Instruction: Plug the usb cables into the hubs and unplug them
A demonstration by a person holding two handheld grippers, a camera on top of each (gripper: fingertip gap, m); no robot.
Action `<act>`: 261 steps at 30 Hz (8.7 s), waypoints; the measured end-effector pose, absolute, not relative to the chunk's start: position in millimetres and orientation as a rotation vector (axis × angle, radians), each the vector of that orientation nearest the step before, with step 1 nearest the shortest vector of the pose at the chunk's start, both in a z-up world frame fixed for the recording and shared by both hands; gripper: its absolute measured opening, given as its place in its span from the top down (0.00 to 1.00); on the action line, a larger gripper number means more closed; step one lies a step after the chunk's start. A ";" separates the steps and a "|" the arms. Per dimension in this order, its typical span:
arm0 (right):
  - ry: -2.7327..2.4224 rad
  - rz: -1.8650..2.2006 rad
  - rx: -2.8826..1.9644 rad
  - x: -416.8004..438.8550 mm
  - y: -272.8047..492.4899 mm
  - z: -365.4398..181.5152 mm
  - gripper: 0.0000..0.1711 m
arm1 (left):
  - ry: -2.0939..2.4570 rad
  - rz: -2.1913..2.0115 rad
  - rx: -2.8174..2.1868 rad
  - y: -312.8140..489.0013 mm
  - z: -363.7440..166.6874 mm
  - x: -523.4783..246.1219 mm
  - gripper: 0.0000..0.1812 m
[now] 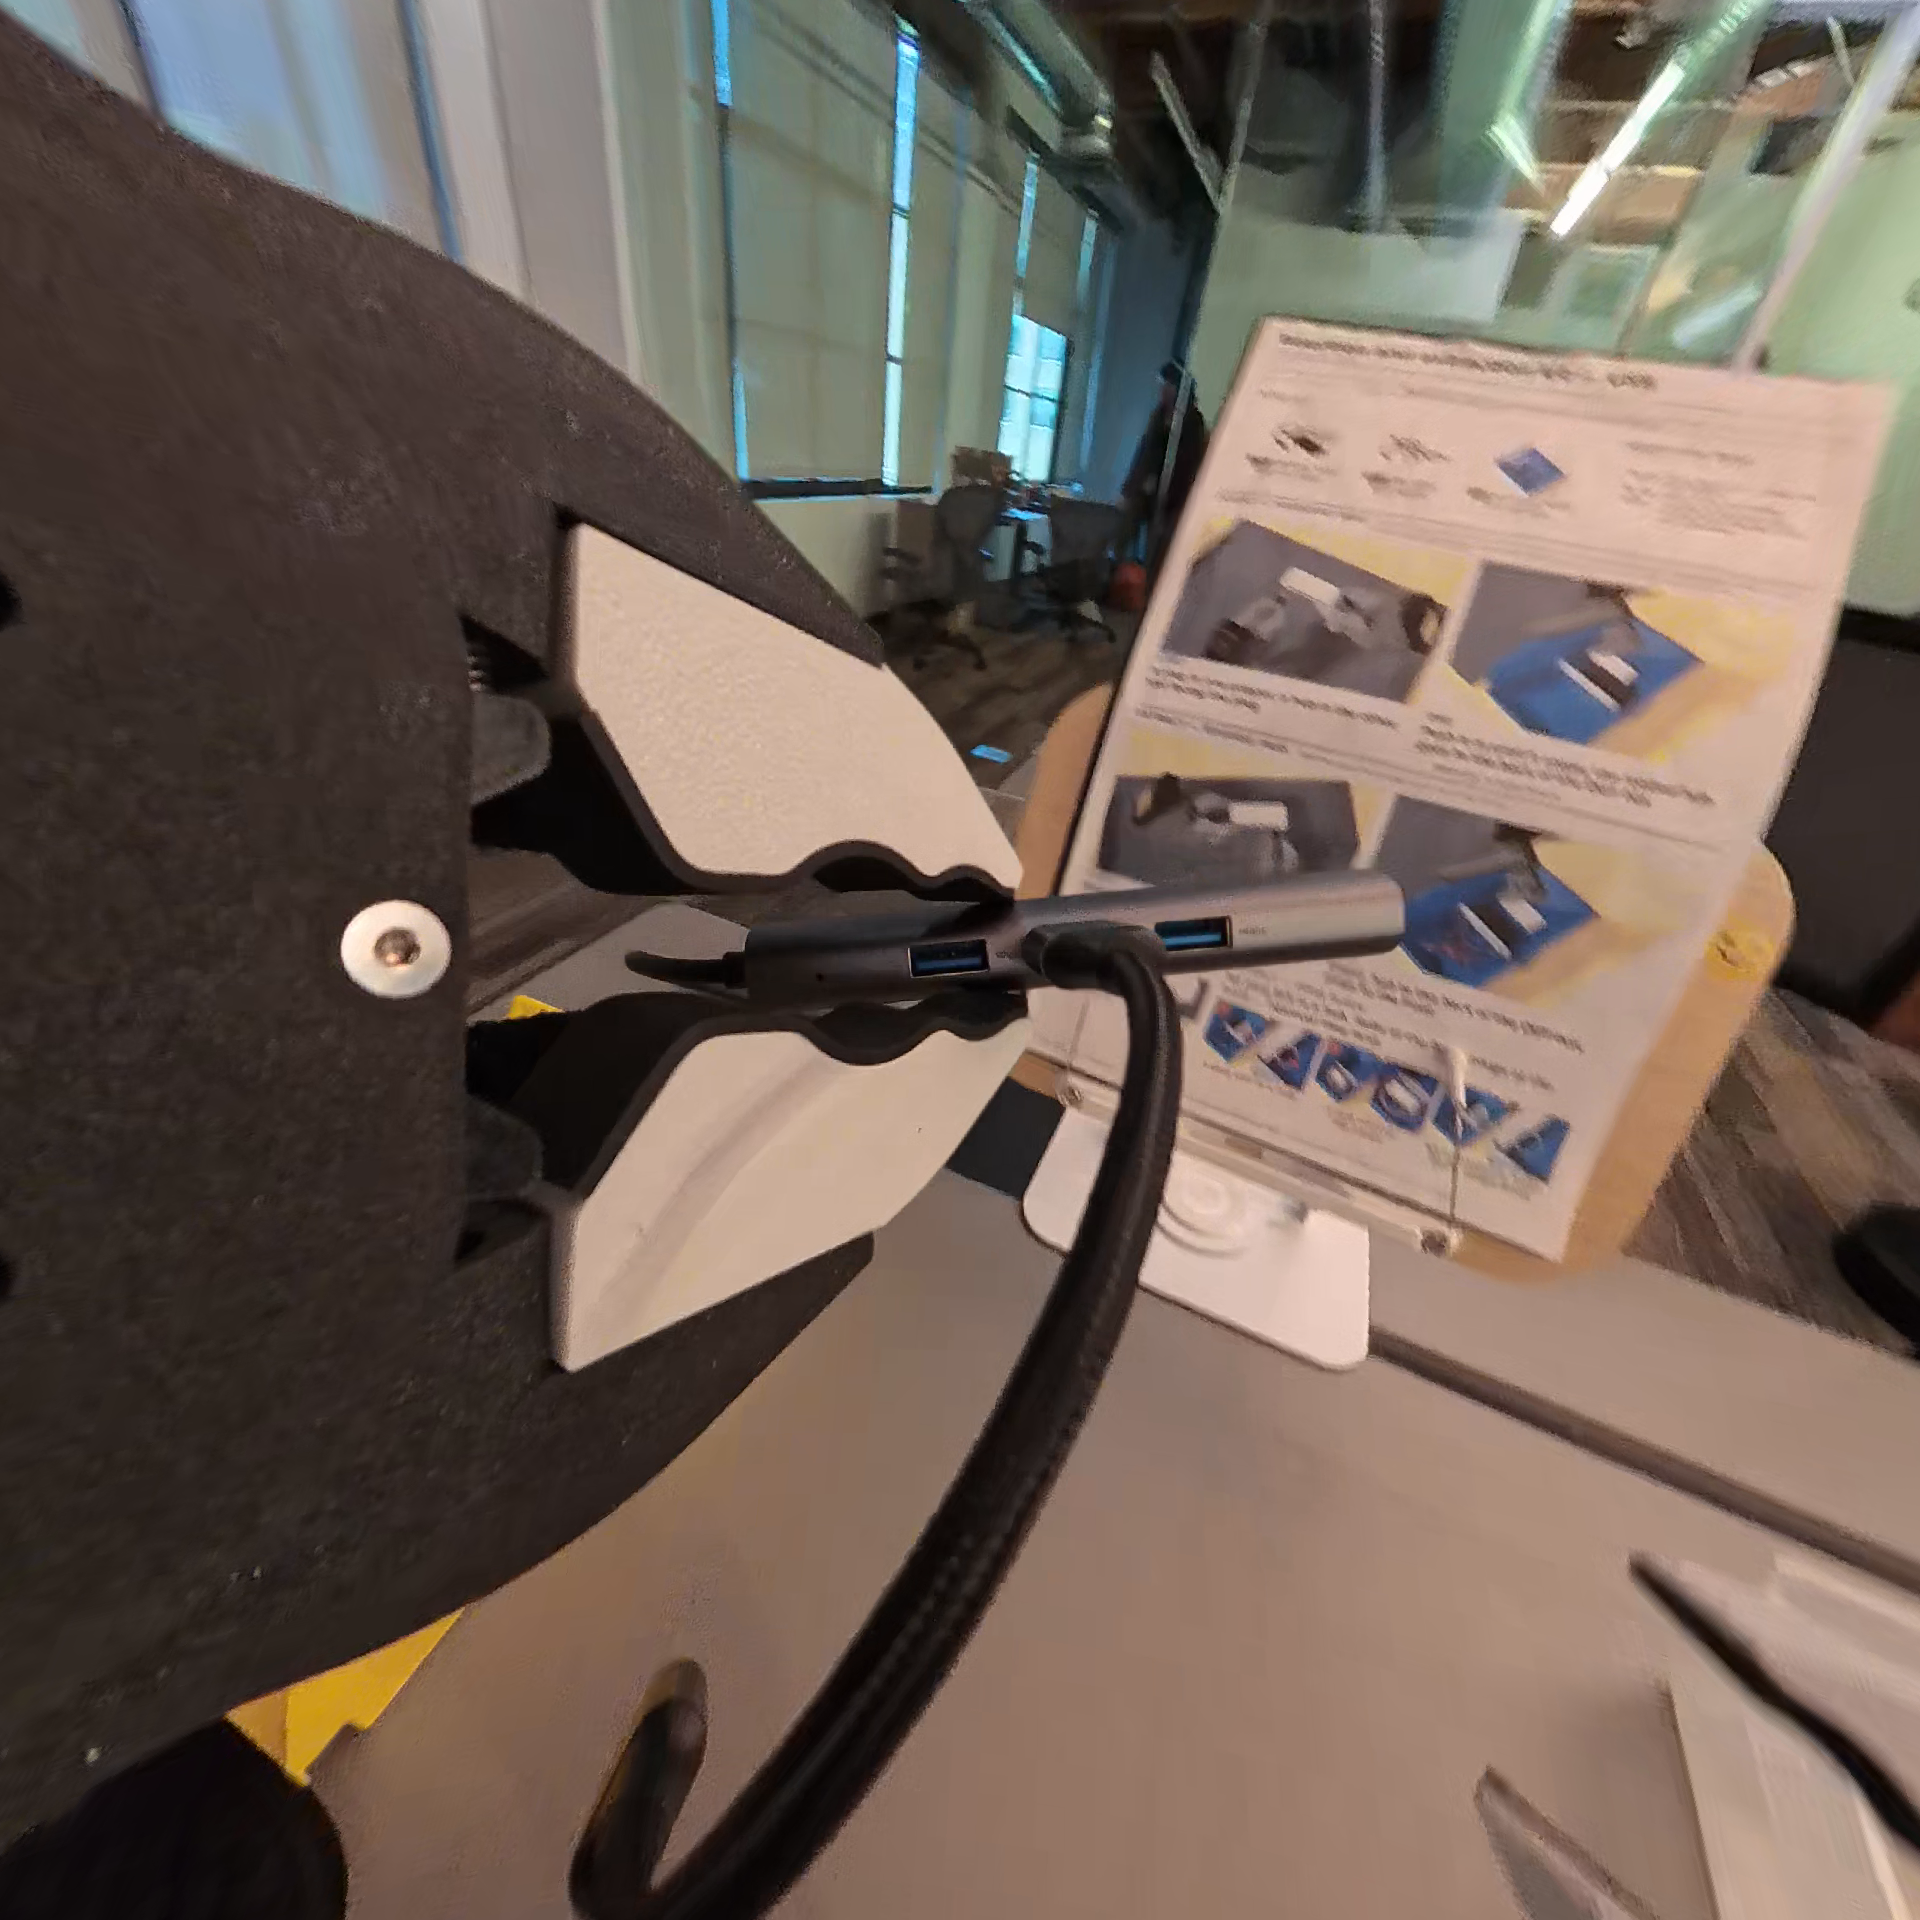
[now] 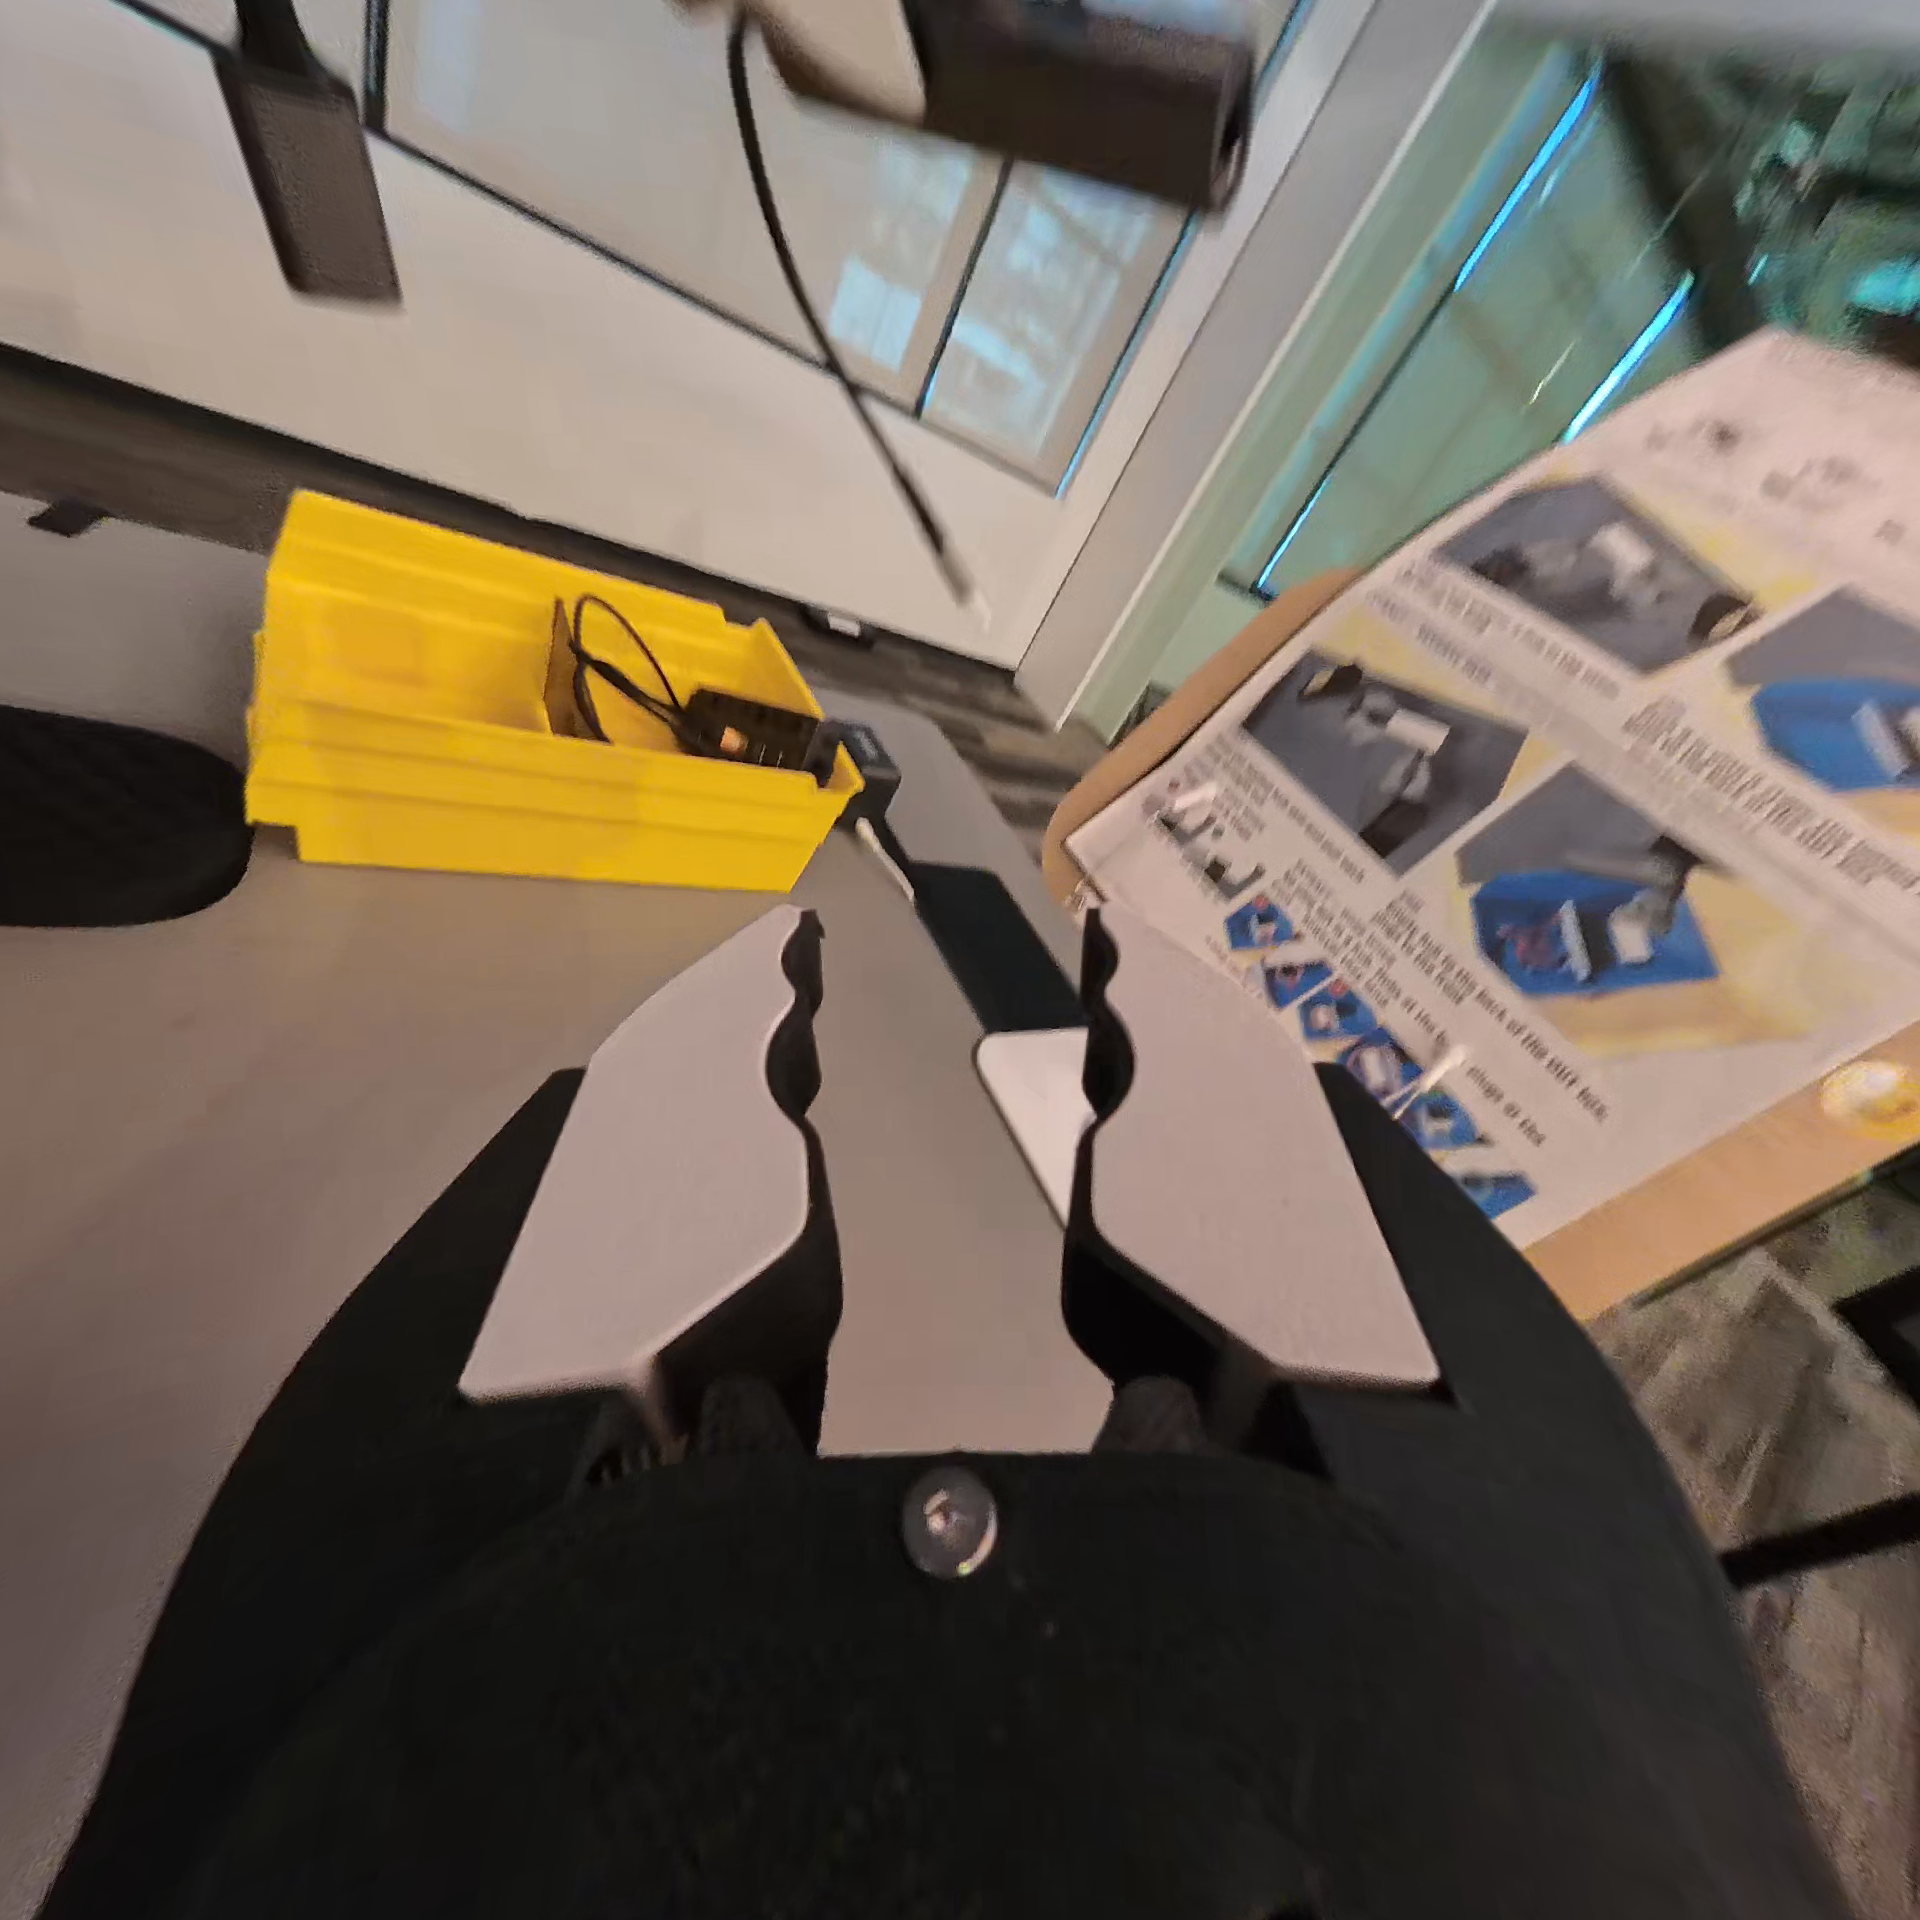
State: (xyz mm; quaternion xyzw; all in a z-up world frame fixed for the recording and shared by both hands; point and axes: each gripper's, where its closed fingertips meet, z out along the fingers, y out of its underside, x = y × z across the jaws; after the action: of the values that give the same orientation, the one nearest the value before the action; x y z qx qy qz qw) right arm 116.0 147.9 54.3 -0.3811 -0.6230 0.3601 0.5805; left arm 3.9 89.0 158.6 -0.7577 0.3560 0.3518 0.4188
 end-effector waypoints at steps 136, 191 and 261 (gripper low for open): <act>-1.100 0.608 -1.203 75.0 170.7 15.7 0.88 | 0.275 -0.121 -1.671 159.3 3.9 59.0 0.82; -1.263 0.649 -1.132 159.9 172.0 85.2 0.89 | 0.369 -0.106 -1.591 119.6 72.7 43.9 0.82; -1.680 -0.227 -0.089 116.9 128.1 53.0 0.90 | 0.591 -0.560 -1.767 108.8 39.0 113.5 0.82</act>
State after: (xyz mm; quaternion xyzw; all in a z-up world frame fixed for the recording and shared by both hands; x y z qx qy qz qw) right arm 116.9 128.1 53.0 -0.0393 -0.7427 -0.1003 0.6609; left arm 113.5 108.8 39.0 -0.7506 0.2509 -0.2381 0.5630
